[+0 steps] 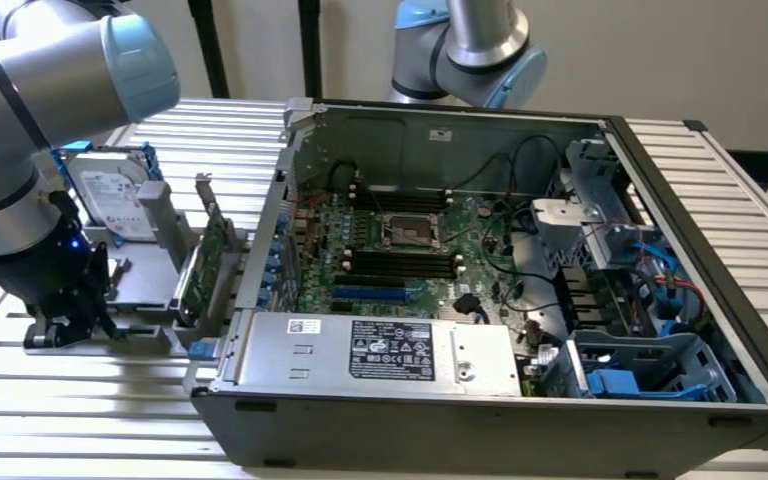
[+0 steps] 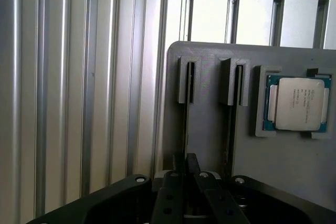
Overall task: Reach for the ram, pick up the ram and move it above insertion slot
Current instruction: 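Pick up the ram and move it above insertion slot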
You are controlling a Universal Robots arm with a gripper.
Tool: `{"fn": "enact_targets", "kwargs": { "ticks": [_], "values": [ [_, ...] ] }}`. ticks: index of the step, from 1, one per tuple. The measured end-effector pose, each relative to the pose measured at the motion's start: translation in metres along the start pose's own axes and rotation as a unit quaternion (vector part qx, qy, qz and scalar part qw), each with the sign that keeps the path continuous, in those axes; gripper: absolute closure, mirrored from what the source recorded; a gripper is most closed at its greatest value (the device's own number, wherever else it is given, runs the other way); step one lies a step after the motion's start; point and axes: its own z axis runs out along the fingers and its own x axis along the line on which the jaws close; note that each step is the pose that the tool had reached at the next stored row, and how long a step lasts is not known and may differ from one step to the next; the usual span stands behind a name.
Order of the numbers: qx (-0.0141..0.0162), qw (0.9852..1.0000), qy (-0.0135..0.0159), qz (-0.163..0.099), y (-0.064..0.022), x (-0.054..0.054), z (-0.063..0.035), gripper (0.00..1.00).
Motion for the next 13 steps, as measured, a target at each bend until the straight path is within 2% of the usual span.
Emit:
{"fn": "enact_targets", "kwargs": {
  "ticks": [6, 13],
  "values": [
    [-0.0008, 1.0, 0.0, 0.0, -0.0002, 0.0, -0.0077, 0.87],
    [-0.0024, 1.0, -0.0001, 0.0, -0.0012, -0.001, -0.0373, 0.87]
  ]
}}
